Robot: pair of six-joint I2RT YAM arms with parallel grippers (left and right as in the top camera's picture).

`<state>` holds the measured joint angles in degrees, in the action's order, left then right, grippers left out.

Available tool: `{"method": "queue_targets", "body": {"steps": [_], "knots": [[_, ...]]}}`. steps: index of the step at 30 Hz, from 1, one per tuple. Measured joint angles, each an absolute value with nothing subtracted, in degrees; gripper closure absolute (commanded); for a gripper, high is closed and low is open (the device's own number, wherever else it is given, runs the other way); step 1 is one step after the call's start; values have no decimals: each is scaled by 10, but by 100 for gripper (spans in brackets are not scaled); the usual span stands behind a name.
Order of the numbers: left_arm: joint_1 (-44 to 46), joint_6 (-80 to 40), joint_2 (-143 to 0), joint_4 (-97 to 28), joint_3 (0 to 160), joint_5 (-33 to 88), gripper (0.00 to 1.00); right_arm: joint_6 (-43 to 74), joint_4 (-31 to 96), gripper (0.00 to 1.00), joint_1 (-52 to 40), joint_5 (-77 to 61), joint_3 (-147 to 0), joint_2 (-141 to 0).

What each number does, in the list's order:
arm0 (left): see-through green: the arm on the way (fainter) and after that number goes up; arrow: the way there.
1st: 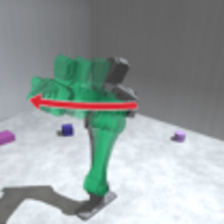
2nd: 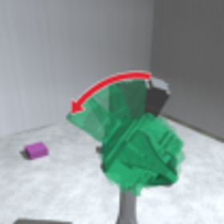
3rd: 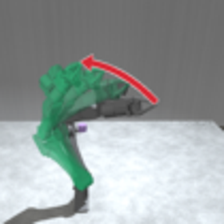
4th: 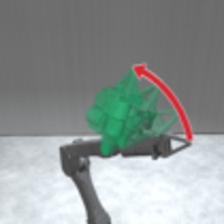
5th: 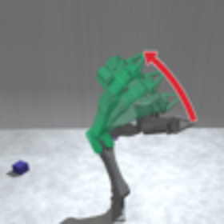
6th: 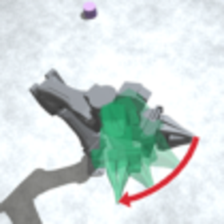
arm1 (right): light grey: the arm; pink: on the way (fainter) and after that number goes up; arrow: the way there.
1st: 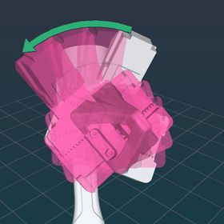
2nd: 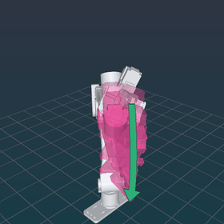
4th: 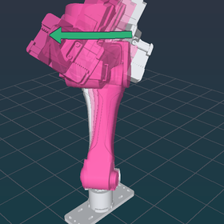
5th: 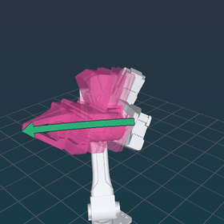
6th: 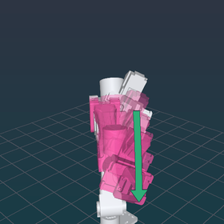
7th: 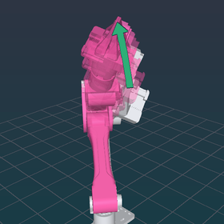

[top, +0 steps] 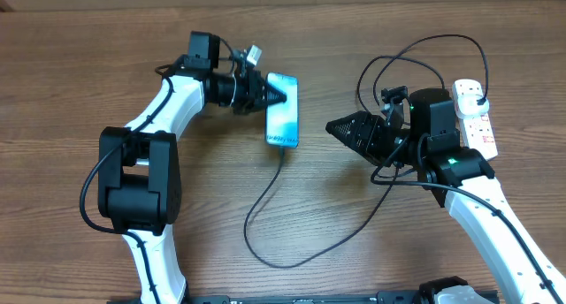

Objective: Plug charger to phone and switch on socket
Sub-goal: 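Lower the phone with attached cable toward the table with the left gripper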

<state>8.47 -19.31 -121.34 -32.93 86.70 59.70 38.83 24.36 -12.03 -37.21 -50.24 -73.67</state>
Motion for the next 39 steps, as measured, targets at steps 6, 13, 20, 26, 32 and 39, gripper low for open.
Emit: {"method": "queue_targets", "body": {"steps": [6,13,20,26,32,39], "knots": [[85,-118,-1214,-401,865,510,96,371,260,29,-120,-370,-502,-737],[85,-95,-1213,-427,865,462,96,363,270,29,-120,-370,-502,-737],[85,-88,-1214,-442,865,387,96,362,271,28,-120,-370,-502,-737],[86,-96,-1214,-430,832,364,96,361,271,28,-120,-366,-502,-737],[86,-111,-1211,-422,824,363,78,360,280,28,-120,-366,-502,-737],[86,-116,-1211,-427,813,317,63,360,288,28,-120,-366,-502,-737]]}}
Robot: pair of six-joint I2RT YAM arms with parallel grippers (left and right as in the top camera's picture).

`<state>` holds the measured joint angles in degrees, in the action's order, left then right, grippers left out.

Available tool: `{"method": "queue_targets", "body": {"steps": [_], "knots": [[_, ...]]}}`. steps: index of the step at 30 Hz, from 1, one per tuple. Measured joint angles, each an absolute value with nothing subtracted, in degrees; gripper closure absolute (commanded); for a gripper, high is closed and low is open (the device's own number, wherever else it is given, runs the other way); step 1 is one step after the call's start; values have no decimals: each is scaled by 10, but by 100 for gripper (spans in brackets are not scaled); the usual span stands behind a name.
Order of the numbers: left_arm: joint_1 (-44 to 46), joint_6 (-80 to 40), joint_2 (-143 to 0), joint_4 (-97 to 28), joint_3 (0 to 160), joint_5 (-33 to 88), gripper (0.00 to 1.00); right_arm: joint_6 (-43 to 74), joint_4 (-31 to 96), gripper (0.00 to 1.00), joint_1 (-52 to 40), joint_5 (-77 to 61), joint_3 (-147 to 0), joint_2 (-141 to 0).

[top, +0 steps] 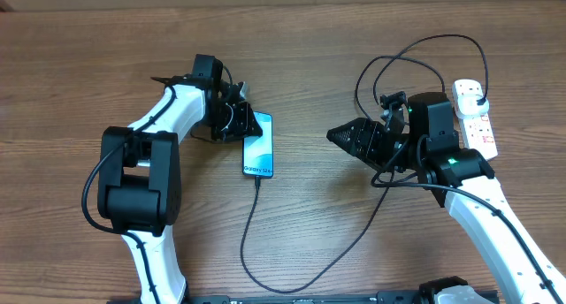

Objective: Plug charger to phone and switch on socket
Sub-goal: 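Lower the phone with attached cable toward the table with the left gripper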

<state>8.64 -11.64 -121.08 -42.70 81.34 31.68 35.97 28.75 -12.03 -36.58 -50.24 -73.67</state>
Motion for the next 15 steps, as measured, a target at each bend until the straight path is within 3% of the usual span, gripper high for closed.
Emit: {"method": "queue_targets", "body": {"steps": [11,15], "knots": [[93,-119,-1191,-451,818,194,29,343,309,28,-120,-336,-502,-737],[93,-118,-1189,-459,823,155,30,338,309,29,-120,-321,-502,-737]]}}
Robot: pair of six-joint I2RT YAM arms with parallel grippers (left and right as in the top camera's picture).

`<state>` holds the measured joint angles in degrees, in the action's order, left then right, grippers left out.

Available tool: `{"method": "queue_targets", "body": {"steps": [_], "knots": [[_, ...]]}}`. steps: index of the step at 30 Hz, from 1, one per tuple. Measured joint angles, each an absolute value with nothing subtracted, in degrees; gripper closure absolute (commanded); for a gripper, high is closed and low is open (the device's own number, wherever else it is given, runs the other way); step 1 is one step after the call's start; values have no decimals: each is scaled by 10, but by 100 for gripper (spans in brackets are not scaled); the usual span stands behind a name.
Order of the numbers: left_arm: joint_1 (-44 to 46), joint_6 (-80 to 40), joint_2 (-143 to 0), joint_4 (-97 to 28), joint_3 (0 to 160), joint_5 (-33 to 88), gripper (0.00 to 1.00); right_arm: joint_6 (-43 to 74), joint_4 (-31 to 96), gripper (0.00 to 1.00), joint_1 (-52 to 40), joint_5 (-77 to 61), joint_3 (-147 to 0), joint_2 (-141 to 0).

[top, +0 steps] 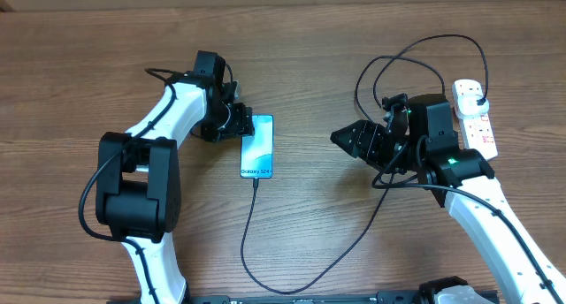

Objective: Plug charger to phone and switch on socket
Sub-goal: 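Lower the phone with attached cable toward the table with the left gripper, then release the phone on the table, raise left gripper, move right gripper to power strip switch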

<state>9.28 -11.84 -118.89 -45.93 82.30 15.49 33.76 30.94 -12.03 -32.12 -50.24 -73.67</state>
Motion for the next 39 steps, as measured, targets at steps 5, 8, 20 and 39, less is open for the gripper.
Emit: {"method": "queue_targets", "body": {"steps": [5,8,20,39], "knots": [[92,-118,-1193,-527,852,103,29,331,319,47,-120,-310,-502,-737],[92,-118,-1194,-606,963,74,28,310,373,66,-118,-304,-520,-737],[92,-119,-1087,-729,1267,70,0,276,528,96,66,-272,-664,-737],[92,-118,-1033,-735,1279,70,0,278,328,96,364,-298,-673,-903]]}}
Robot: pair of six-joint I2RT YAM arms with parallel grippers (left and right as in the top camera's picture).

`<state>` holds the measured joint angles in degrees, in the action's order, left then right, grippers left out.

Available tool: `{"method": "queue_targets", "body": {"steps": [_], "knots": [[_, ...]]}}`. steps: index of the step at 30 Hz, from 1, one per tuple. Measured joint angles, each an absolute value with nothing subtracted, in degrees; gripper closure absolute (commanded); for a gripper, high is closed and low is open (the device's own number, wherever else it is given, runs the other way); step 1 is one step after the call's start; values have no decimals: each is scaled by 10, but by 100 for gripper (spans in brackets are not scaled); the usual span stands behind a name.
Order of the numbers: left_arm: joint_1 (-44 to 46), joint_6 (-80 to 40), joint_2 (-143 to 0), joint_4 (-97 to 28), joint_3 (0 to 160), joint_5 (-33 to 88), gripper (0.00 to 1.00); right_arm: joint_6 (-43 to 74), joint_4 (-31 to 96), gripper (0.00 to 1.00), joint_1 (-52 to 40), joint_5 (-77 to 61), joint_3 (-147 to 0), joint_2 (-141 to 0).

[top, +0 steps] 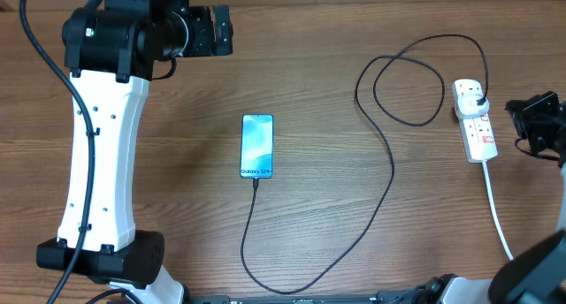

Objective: Plug charger to phone and switch on socket
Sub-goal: 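Release the phone on the table, raise left gripper, move right gripper to power strip switch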

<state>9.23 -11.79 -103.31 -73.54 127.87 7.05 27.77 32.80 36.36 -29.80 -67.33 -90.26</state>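
The phone (257,145) lies flat mid-table with its screen lit and its long side running front to back. The black charger cable (380,207) is plugged into the phone's near end, curves along the front, then loops up to the plug in the white power strip (476,123) at the right. My left gripper (228,31) is raised at the far left, away from the phone, and looks open with nothing in it. My right gripper (516,125) sits at the right edge, just right of the strip. Its jaws are too dark to read.
The left arm's white link (97,154) stands tall over the left side of the wooden table (336,92). The strip's white lead (497,216) runs to the front right. The cable's loop (407,83) lies between the phone and the strip.
Both arms have left the middle of the table. My left gripper went from the phone's left edge to high at the far left. My right gripper went from beside the cable to the strip's right side. The phone stayed put.
My left gripper first held the phone tilted at the far side with the cable in it. Then the phone lay nearer with its screen lit and the gripper at its corner. Then it lay straight with the gripper at its edge. Now both arms are away.
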Motion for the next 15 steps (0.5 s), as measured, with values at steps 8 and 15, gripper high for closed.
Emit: {"method": "queue_targets", "body": {"steps": [8,15], "knots": [[92,-118,-1033,-736,1279,70,0,317,249,96,376,-322,-674,-991],[92,-118,-1033,-735,1279,70,0,328,223,96,404,-367,-674,-1059]]}}
